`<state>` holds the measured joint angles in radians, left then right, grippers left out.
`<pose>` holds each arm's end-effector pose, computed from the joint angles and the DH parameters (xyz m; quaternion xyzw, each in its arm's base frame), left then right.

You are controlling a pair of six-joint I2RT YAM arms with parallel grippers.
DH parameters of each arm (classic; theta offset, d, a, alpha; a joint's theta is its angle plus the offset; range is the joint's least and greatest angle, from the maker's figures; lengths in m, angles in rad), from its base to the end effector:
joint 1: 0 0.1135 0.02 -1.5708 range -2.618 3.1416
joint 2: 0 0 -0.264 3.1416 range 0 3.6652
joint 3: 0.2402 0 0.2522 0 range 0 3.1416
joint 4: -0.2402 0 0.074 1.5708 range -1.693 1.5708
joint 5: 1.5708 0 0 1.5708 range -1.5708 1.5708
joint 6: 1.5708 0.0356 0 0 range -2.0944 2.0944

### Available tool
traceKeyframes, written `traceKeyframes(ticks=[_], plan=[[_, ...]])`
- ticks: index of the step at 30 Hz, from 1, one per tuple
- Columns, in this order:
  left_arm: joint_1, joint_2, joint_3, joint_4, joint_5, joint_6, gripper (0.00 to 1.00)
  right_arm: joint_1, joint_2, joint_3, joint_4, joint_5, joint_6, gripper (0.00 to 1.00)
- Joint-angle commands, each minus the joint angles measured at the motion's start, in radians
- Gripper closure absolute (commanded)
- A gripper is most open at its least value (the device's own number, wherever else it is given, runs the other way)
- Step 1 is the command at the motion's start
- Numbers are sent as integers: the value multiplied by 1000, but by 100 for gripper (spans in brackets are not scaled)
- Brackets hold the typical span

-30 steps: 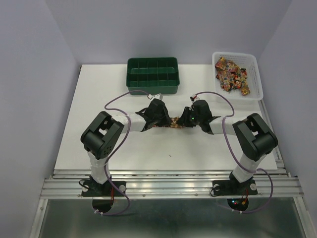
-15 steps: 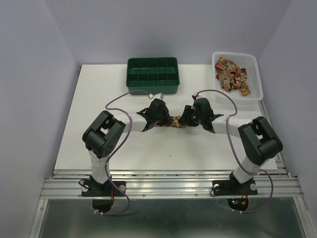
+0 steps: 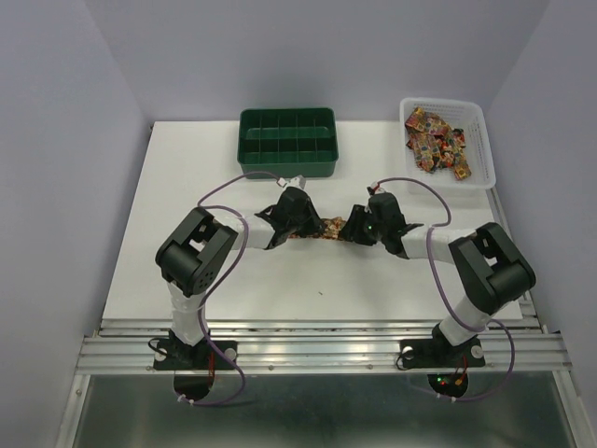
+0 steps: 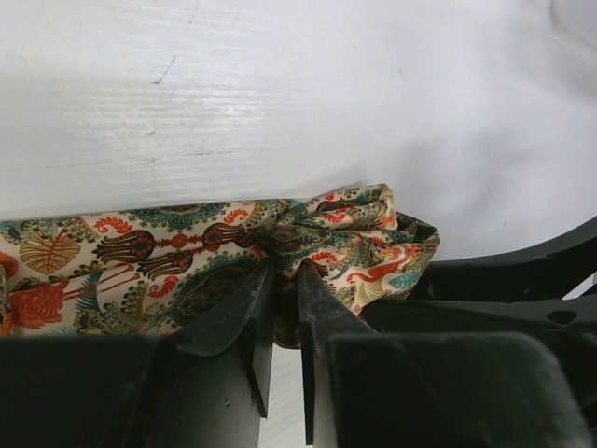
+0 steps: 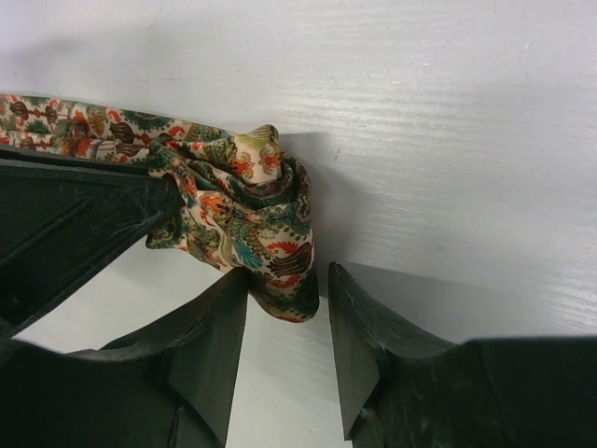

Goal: Roll the ties
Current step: Roll the tie

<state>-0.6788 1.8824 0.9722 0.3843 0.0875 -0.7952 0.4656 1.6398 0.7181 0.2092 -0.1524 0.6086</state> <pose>0.3042 -0.2494 0.1532 -0.0286 0.8656 -0.3631 0.3437 0.2806 0.1470 0.1466 0.0332 0.9066 0.2718 0.3211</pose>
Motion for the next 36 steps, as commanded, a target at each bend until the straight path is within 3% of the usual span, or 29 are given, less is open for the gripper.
traceKeyframes(ticks=[1,18,22,36], plan=[[-2,27,-40,-33,14,7,90,-7,21,-40,131,7,40,55],[-2,9,-58,-50,67,30,94,-53,87,-60,242,-7,71,56],[-2,7,-50,-73,95,56,100,-61,86,-66,248,-10,71,55],[1,14,-30,-119,90,62,100,-65,61,-89,294,-55,54,50]])
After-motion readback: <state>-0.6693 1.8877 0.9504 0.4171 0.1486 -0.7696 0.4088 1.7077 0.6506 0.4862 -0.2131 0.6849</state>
